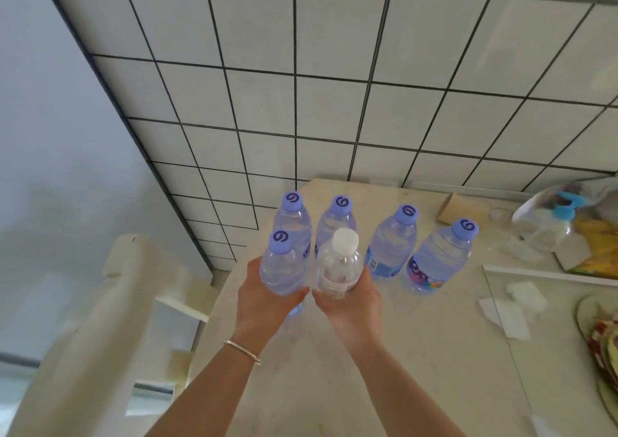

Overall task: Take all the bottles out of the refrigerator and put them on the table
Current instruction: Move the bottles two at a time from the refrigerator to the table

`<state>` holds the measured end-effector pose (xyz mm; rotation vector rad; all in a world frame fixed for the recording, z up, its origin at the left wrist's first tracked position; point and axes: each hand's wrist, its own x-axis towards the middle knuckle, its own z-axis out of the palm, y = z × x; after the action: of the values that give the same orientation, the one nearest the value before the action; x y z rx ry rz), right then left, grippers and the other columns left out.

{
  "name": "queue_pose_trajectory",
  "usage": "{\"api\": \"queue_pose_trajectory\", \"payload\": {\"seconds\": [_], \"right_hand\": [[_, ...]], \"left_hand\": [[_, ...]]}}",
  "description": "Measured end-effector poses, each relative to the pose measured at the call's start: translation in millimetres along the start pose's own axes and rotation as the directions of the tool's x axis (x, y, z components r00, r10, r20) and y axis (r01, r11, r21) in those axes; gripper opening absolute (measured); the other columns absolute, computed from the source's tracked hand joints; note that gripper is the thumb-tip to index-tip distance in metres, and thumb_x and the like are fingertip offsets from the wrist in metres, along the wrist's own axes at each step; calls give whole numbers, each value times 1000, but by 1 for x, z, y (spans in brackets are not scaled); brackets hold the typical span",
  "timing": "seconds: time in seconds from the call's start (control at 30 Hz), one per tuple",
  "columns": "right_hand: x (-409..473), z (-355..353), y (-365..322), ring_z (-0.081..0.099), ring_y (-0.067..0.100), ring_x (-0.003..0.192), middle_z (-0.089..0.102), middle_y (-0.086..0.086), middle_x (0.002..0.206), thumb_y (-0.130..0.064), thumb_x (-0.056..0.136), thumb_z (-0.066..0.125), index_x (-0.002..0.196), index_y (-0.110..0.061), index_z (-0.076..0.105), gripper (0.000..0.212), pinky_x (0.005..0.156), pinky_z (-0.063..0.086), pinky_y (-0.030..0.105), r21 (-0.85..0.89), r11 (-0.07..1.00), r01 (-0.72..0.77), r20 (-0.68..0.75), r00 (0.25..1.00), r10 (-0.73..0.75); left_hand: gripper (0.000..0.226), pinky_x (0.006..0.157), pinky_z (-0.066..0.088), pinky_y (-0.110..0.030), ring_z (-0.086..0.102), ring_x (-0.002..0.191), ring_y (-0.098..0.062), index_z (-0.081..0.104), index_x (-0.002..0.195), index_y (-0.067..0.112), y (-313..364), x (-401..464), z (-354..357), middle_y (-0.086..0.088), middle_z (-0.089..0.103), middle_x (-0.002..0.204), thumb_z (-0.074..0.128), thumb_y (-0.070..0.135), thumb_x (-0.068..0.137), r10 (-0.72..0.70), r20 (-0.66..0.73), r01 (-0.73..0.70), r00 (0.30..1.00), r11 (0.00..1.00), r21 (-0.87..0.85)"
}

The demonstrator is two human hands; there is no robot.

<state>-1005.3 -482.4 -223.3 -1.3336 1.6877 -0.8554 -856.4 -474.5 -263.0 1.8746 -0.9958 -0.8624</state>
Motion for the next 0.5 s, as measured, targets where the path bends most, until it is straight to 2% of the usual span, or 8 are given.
{"api": "queue_pose_trajectory", "payload": {"seconds": [0.07, 0.13, 0.2, 0.23, 0.33, 0.4, 0.5], "right_hand": [[7, 4, 4, 61, 16, 85, 62, -12, 89, -24, 64, 80, 105, -28, 52, 50, 70, 46, 28, 16, 1000, -17, -17, 1000, 17], [12, 8, 8, 58, 15, 83, 61, -12, 89, -22, 64, 80, 105, -28, 52, 50, 67, 41, 25, 30, 999, -29, -25, 999, 30], [14, 10, 11, 58, 13, 83, 61, -12, 91, -22, 63, 81, 105, -27, 52, 50, 64, 40, 20, 31, 999, -23, -41, 999, 24], [15, 11, 12, 58, 13, 84, 61, -12, 92, -22, 63, 81, 106, -26, 53, 52, 63, 39, 18, 24, 1000, -18, -48, 999, 19], [16, 14, 14, 61, 15, 87, 60, -13, 90, -23, 63, 82, 107, -24, 54, 53, 67, 39, 21, -2, 1000, -6, -59, 998, 6], [17, 16, 16, 63, 20, 90, 62, -9, 91, -25, 63, 82, 105, -23, 52, 52, 68, 39, 23, -20, 1000, -10, -61, 998, 9], [17, 18, 17, 63, 24, 94, 67, -3, 100, -24, 62, 82, 105, -21, 51, 53, 69, 41, 26, -20, 1000, -12, -58, 998, 11]], "left_hand": [[62, 71, 46, -21, 62, 82, -6, 54, 102, 19, 0, 3, 3, 11, 64, 90, 90, 32, 53, 21, -36, -23, 999, 999, -47], [70, 73, 50, -20, 66, 85, -5, 57, 101, 17, -2, 5, 7, 9, 67, 92, 85, 45, 45, 39, -37, -42, 999, 996, -82], [75, 75, 52, -17, 66, 84, 2, 58, 102, 18, -5, 7, 9, 10, 69, 92, 80, 53, 40, 41, -39, -45, 998, 992, -116], [77, 77, 54, -20, 67, 84, 0, 59, 102, 17, -7, 10, 10, 8, 70, 92, 82, 54, 39, 39, -40, -43, 998, 992, -122], [82, 83, 56, -46, 71, 92, -22, 63, 103, 9, -14, 18, 14, -6, 73, 96, 86, 61, 44, 47, -11, -47, 999, 995, -88], [78, 85, 56, -45, 70, 94, -18, 64, 106, 10, -16, 21, 16, -3, 73, 100, 86, 57, 47, 60, -1, -60, 998, 995, -85], [81, 86, 55, -36, 68, 93, -12, 61, 109, 13, -13, 15, 17, 3, 71, 102, 84, 53, 43, 75, -13, -75, 997, 995, -68]]}}
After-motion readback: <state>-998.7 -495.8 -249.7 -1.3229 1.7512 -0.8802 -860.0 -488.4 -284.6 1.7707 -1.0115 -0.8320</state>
